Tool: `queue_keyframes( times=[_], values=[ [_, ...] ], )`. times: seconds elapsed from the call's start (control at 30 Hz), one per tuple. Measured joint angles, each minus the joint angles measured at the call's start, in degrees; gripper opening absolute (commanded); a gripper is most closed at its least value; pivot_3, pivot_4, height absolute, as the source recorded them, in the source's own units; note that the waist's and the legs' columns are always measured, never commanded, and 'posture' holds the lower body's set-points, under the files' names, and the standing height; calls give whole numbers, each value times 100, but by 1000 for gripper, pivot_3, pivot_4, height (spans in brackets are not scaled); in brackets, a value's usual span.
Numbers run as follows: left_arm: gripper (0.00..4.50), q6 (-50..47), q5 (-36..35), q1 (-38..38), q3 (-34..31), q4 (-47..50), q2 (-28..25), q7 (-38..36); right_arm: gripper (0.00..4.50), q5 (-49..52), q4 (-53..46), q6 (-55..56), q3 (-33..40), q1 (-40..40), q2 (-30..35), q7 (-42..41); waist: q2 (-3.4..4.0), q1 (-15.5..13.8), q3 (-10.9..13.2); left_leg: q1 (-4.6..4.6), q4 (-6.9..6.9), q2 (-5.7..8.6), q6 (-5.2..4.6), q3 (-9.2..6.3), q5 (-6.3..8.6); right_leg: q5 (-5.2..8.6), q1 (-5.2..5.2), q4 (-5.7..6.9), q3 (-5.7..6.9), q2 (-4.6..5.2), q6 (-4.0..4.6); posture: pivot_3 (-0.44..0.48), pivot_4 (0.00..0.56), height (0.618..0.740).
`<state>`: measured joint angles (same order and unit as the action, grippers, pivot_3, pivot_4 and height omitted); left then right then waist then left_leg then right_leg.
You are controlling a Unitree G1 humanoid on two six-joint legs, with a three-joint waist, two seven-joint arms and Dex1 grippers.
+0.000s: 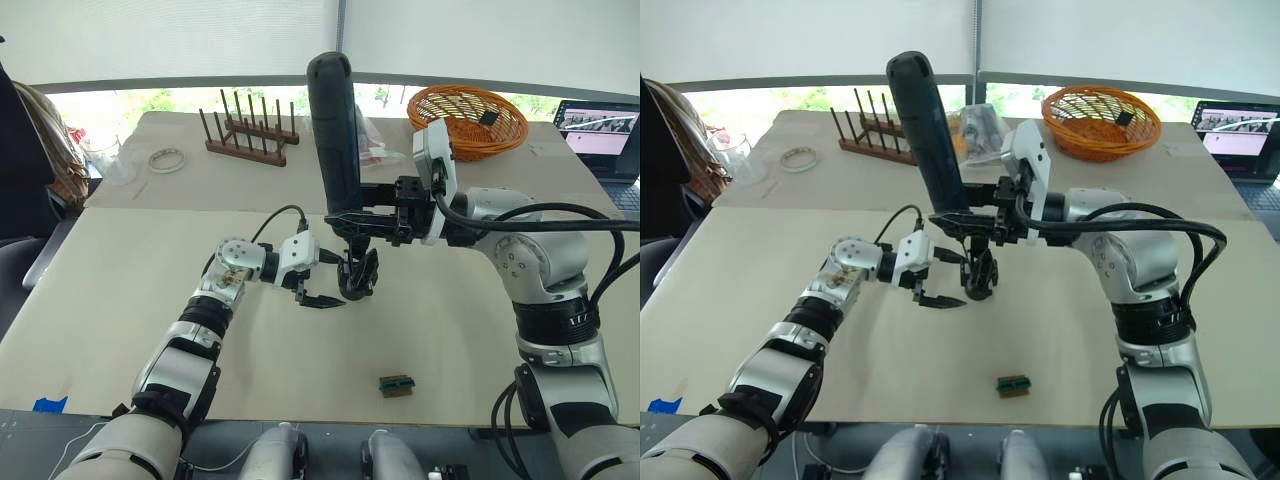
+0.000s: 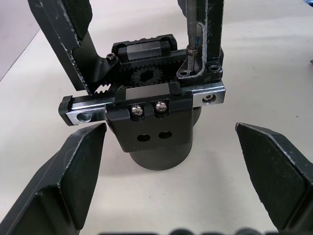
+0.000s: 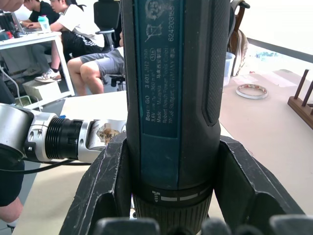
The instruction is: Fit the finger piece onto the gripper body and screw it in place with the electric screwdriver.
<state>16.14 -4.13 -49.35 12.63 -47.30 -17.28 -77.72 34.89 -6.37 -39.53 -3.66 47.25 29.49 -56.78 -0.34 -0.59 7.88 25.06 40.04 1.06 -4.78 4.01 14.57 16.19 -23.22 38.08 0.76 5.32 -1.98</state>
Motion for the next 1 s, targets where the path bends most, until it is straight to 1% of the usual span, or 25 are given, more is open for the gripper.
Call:
queue_keyframes(
  times=[1.0],
  values=[
    [4500,0,0,0,0,1,-1,-12,1926,-101,79,24,-1,72,-80,-13,0,1,0,0,0,0,0,0,0,0,0,0,0,0,0,0,150,740]
  ],
)
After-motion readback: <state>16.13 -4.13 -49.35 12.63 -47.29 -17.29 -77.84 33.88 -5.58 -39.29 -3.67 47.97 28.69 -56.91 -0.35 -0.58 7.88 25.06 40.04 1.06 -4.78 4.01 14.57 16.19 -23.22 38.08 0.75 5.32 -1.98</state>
